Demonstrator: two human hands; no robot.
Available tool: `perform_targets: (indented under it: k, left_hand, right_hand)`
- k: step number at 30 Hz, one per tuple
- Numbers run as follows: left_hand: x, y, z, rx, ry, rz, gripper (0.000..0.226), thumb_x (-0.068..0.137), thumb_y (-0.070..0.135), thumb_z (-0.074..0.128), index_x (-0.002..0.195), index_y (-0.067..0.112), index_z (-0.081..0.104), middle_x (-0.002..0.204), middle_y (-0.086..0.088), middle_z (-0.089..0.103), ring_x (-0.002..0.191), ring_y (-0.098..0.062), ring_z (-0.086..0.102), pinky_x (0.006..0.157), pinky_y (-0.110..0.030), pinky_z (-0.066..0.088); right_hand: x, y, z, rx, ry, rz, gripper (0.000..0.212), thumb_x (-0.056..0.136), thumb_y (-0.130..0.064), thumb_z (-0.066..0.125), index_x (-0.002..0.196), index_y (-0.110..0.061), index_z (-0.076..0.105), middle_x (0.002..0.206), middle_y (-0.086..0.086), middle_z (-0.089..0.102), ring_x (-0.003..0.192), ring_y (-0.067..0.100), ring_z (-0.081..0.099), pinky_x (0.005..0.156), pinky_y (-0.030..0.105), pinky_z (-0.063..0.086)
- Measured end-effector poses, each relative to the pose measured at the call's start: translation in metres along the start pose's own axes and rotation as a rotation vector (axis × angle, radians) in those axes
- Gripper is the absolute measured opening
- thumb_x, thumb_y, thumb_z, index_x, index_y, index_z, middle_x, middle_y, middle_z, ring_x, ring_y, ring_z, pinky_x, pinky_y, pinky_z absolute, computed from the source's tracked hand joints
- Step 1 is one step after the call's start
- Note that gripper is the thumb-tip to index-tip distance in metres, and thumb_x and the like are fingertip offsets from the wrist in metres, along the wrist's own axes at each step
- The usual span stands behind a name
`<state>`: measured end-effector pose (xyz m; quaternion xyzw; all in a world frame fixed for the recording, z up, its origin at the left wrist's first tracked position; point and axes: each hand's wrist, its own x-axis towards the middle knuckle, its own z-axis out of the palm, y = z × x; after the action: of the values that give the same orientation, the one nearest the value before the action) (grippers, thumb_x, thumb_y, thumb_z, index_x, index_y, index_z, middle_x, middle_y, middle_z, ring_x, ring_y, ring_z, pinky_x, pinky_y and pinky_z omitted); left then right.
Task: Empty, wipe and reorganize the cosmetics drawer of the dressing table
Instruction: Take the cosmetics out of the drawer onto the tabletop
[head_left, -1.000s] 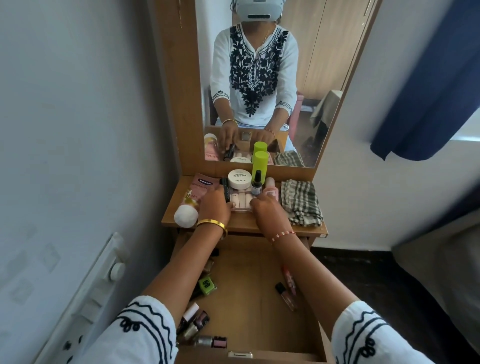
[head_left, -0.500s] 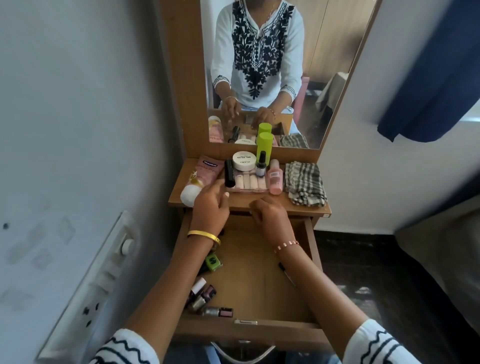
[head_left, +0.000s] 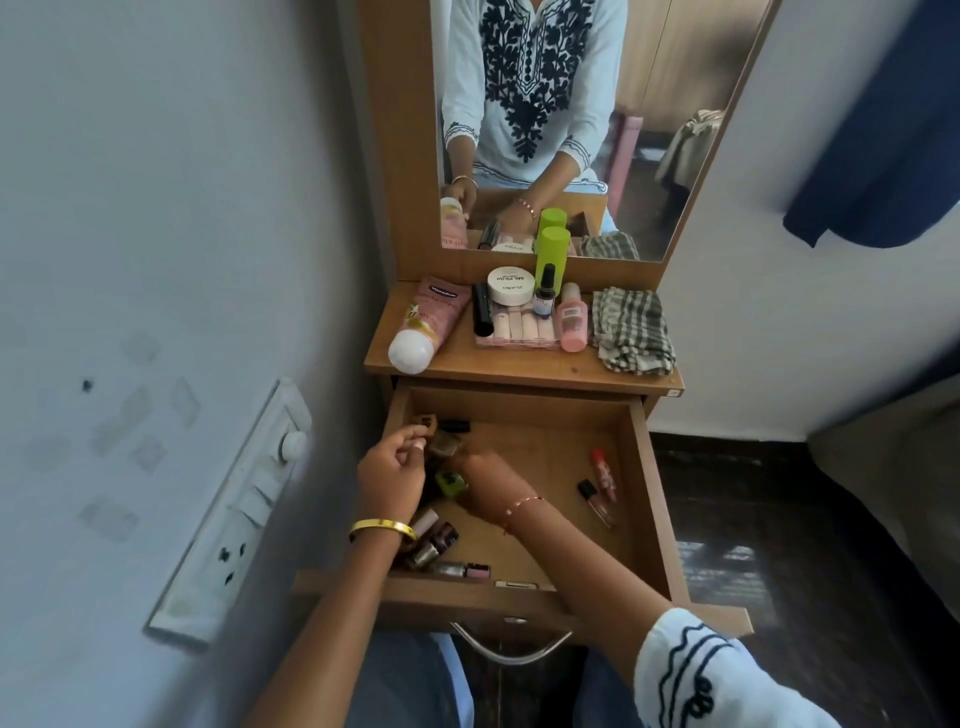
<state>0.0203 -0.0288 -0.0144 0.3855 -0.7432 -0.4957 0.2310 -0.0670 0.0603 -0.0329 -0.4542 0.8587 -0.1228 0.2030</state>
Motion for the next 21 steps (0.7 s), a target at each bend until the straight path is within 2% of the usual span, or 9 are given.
perform_targets:
  k: [2, 4, 6, 9, 11, 14, 17, 19, 21]
  left_hand:
    - [0.001, -0.001, -0.002, -0.047, 0.007, -0.039, 0.022, 0.089, 0.005, 0.051, 0.093, 0.020, 0.066, 0.080, -0.001, 0.065, 0.088, -0.024, 0.064, 0.086, -0.040, 0.053]
    - [0.000, 0.000, -0.002, -0.069, 0.007, -0.055, 0.023, 0.088, 0.003, 0.051, 0.090, 0.021, 0.065, 0.079, 0.001, 0.064, 0.089, -0.025, 0.064, 0.084, -0.036, 0.053]
    - [-0.001, 0.000, -0.002, -0.086, -0.002, -0.061, 0.023, 0.088, 0.003, 0.050, 0.092, 0.019, 0.067, 0.084, -0.002, 0.065, 0.091, -0.024, 0.064, 0.084, -0.036, 0.053]
    - [-0.001, -0.001, -0.003, -0.106, -0.003, -0.064, 0.022, 0.088, 0.004, 0.051, 0.092, 0.019, 0.067, 0.079, 0.004, 0.064, 0.089, -0.024, 0.065, 0.083, -0.038, 0.054]
    - [0.000, -0.001, -0.003, -0.102, 0.005, -0.064, 0.020, 0.089, 0.006, 0.051, 0.096, 0.014, 0.067, 0.079, 0.004, 0.062, 0.087, -0.023, 0.064, 0.079, -0.035, 0.054]
    - [-0.002, 0.000, -0.002, -0.075, 0.041, -0.052, 0.021, 0.091, 0.008, 0.050, 0.104, 0.009, 0.066, 0.092, -0.008, 0.066, 0.087, -0.020, 0.060, 0.076, -0.029, 0.048]
    - [-0.003, 0.000, -0.001, -0.104, 0.047, -0.065, 0.025, 0.091, 0.016, 0.053, 0.112, 0.007, 0.063, 0.099, -0.008, 0.066, 0.095, -0.020, 0.060, 0.082, -0.028, 0.046]
    - [-0.003, 0.002, -0.002, -0.123, -0.011, -0.086, 0.028, 0.089, 0.023, 0.056, 0.111, 0.007, 0.064, 0.093, -0.004, 0.063, 0.094, -0.020, 0.060, 0.084, -0.031, 0.048]
    - [-0.002, 0.000, -0.001, -0.101, -0.058, -0.069, 0.020, 0.088, 0.025, 0.059, 0.094, 0.007, 0.066, 0.080, -0.006, 0.063, 0.086, -0.024, 0.061, 0.076, -0.032, 0.051]
  right_hand:
    - [0.003, -0.003, 0.006, -0.078, -0.023, -0.019, 0.045, 0.087, -0.008, 0.057, 0.131, -0.015, 0.048, 0.134, 0.012, 0.045, 0.116, 0.028, 0.050, 0.097, 0.035, 0.046]
    - [0.005, -0.004, 0.008, -0.152, -0.012, -0.030, 0.048, 0.085, -0.007, 0.060, 0.131, -0.013, 0.047, 0.135, 0.013, 0.042, 0.118, 0.029, 0.047, 0.098, 0.037, 0.047]
    - [0.006, -0.004, 0.009, -0.171, -0.010, -0.019, 0.046, 0.084, -0.008, 0.061, 0.128, -0.008, 0.049, 0.132, 0.015, 0.046, 0.116, 0.029, 0.049, 0.095, 0.036, 0.049]
    - [0.004, -0.002, 0.007, -0.126, -0.034, 0.042, 0.037, 0.084, -0.012, 0.063, 0.119, -0.005, 0.054, 0.121, 0.014, 0.057, 0.107, 0.026, 0.057, 0.087, 0.032, 0.051]
    - [0.001, 0.003, 0.003, 0.024, -0.014, 0.117, 0.037, 0.081, -0.014, 0.067, 0.115, -0.007, 0.056, 0.116, 0.011, 0.059, 0.104, 0.023, 0.058, 0.084, 0.027, 0.050]
    - [-0.008, 0.009, -0.009, 0.455, 0.099, 0.273, 0.034, 0.076, -0.011, 0.073, 0.107, -0.004, 0.061, 0.101, 0.010, 0.063, 0.084, 0.015, 0.059, 0.067, 0.020, 0.048]
    - [-0.012, 0.007, -0.019, 0.863, 0.180, 0.262, 0.034, 0.072, 0.000, 0.074, 0.104, 0.003, 0.062, 0.094, 0.011, 0.063, 0.076, 0.014, 0.059, 0.073, 0.027, 0.054]
    - [-0.011, 0.000, -0.022, 0.877, 0.200, 0.221, 0.036, 0.071, 0.001, 0.075, 0.104, 0.000, 0.063, 0.093, 0.009, 0.062, 0.083, 0.017, 0.058, 0.078, 0.031, 0.054]
    - [-0.009, -0.005, -0.022, 0.771, 0.188, 0.170, 0.037, 0.071, -0.002, 0.075, 0.107, -0.003, 0.064, 0.092, 0.005, 0.060, 0.085, 0.016, 0.055, 0.075, 0.026, 0.051]
